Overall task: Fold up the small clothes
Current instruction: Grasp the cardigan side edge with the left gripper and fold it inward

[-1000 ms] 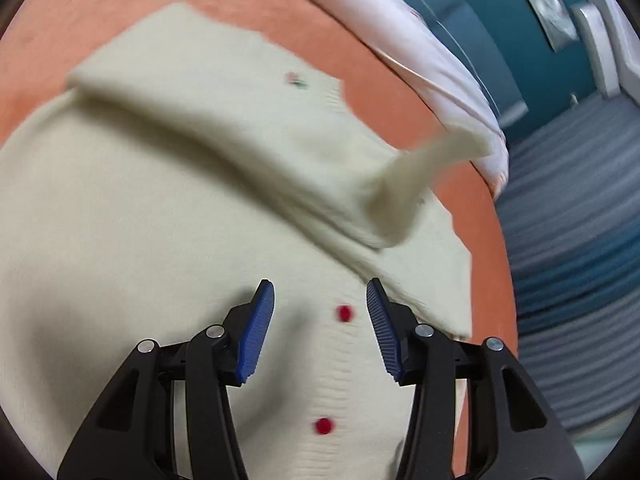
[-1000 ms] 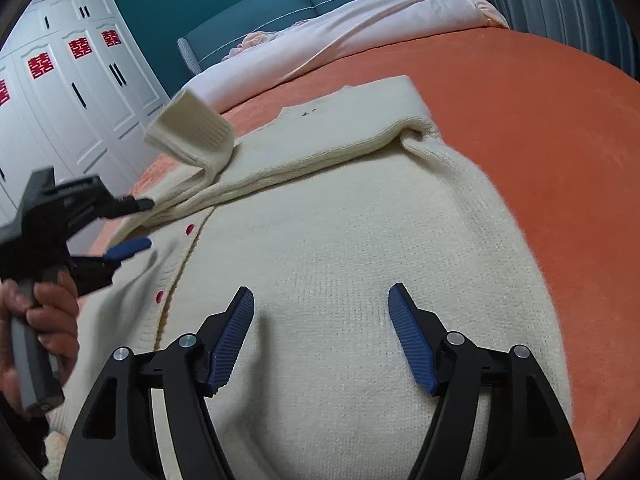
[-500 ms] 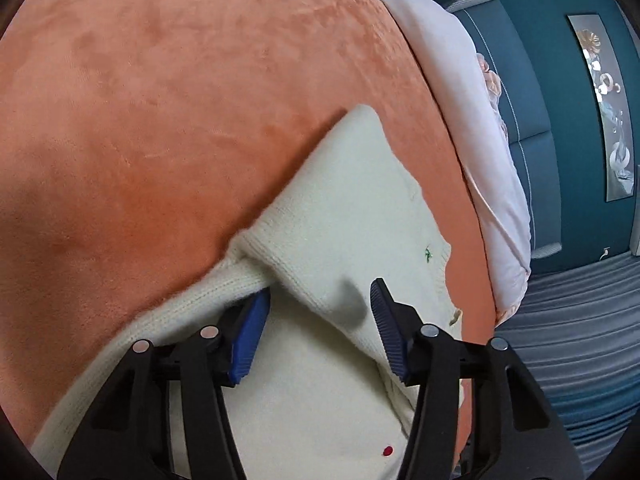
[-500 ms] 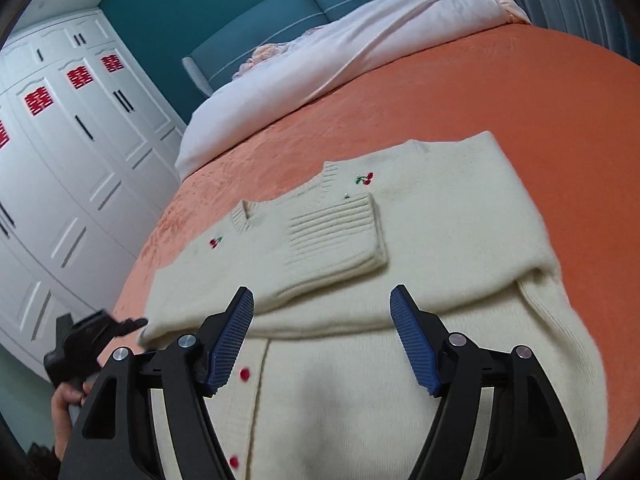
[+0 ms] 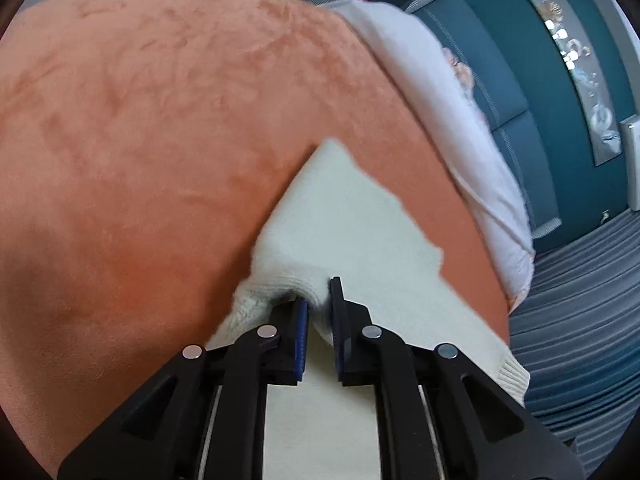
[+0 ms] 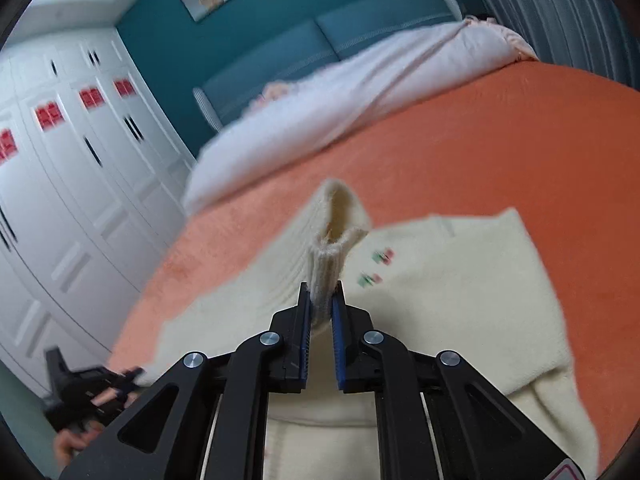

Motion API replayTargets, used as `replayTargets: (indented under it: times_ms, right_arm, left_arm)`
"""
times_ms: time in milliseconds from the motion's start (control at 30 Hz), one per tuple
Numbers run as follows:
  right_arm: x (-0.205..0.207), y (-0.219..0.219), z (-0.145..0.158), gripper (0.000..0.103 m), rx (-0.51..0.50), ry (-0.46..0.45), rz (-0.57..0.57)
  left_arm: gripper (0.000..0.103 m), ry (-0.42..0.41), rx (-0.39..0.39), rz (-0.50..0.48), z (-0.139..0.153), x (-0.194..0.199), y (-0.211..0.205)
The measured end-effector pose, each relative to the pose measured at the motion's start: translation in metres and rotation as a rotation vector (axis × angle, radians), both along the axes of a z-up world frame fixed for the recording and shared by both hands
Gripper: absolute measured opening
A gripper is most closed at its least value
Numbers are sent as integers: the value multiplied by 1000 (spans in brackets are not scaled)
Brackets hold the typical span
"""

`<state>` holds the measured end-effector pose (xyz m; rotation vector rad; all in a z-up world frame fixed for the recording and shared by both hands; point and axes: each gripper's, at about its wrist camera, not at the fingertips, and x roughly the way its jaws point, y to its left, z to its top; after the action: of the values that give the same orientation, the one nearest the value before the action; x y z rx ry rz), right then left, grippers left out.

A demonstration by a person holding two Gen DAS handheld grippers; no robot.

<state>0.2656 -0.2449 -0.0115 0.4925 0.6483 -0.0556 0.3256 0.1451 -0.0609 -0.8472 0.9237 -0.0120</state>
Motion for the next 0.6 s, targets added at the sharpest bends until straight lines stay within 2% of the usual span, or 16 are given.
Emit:
replayTargets:
  times_ms: [33, 67, 100, 200, 233, 267, 300, 333, 400, 500, 567, 600]
  right_arm:
    - [11, -3, -31, 8, -6, 120, 4]
    - [15, -4, -53, 8, 11, 193, 11]
    - [8, -7, -53, 8, 37, 152, 2]
    - [-10, -10, -23, 8, 96, 20, -16]
    - [-13, -7, -21, 8, 65, 5, -17]
    - [-7, -3, -32, 8, 19, 60, -12]
    - [3, -2, -52, 8, 6, 153, 8]
    - [4, -5, -61, 8, 34, 156, 13]
    - [0, -13, -50, 10, 79, 135, 6]
    - [-19, -19, -34, 15, 50, 101, -69]
    - [-36, -20, -20, 16, 17, 45, -126]
    - [-40, -18, -13, 16, 20, 12, -120]
  left_arm:
    - [8, 11, 0, -5, -10, -1, -2]
    - [8, -6, 7, -6, -10, -6, -3]
    - [9, -20, 25, -12, -7, -9, -5]
    - [9, -34, 34, -30, -9, -9, -4]
    - [9, -41, 36, -37, -10, -8, -4]
    - [9, -53, 47, -44, -11, -8, -4]
    - [9, -70, 70, -53, -10, -10, -7]
    - [9, -90, 106, -72, -10, -11, -10]
    - [10, -135, 147, -95, -13, -13, -13]
    - [10, -159, 108, -88, -17, -15, -9]
    - [10, -178, 126, -88, -16, -17, -11]
    - [10, -181, 135, -88, -16, -17, -12]
